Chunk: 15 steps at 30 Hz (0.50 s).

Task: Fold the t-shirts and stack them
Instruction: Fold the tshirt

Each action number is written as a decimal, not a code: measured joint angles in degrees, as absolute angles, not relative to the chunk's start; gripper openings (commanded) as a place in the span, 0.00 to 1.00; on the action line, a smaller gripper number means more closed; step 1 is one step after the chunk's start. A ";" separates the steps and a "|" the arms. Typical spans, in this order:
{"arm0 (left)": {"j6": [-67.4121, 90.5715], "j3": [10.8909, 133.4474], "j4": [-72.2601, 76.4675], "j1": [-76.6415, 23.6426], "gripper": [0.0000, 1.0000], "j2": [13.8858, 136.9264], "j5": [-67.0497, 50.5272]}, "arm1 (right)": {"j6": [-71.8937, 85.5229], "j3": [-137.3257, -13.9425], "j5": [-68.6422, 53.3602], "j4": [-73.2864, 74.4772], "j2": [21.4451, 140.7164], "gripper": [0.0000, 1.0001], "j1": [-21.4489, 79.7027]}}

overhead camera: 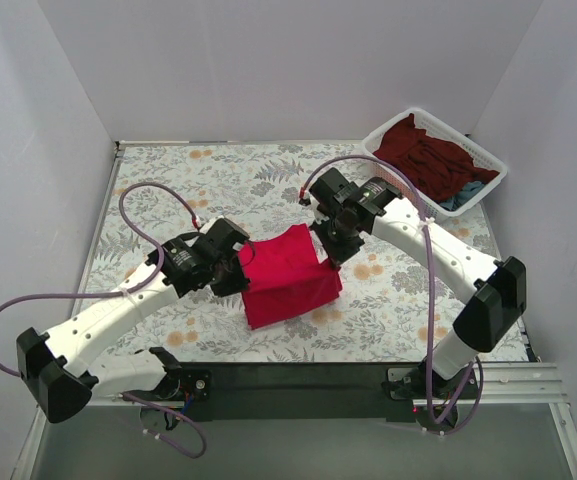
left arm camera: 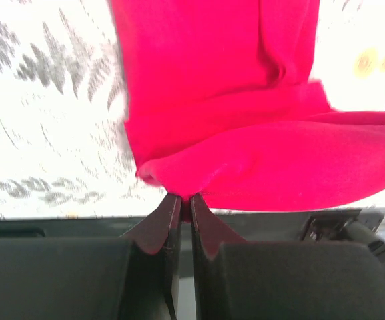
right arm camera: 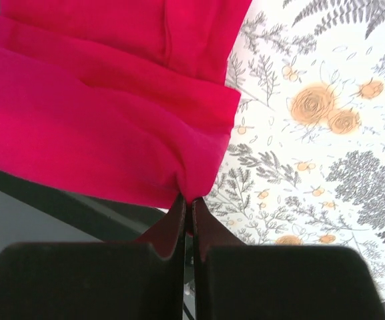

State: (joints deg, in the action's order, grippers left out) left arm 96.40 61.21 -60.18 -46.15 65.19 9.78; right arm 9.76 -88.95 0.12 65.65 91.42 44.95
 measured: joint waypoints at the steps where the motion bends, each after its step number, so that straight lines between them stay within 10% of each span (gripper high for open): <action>1: 95.42 61.21 -59.44 -44.77 0.00 65.23 9.67 | 9.28 -90.08 0.25 65.80 92.44 0.01 44.66; 15: 83.00 60.36 -43.90 -28.95 0.00 75.75 7.68 | 4.78 -103.35 0.47 62.87 107.98 0.01 39.11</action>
State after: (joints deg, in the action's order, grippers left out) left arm 83.00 60.36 -43.90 -28.95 75.75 7.68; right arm 4.78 -103.35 0.47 62.87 107.98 39.11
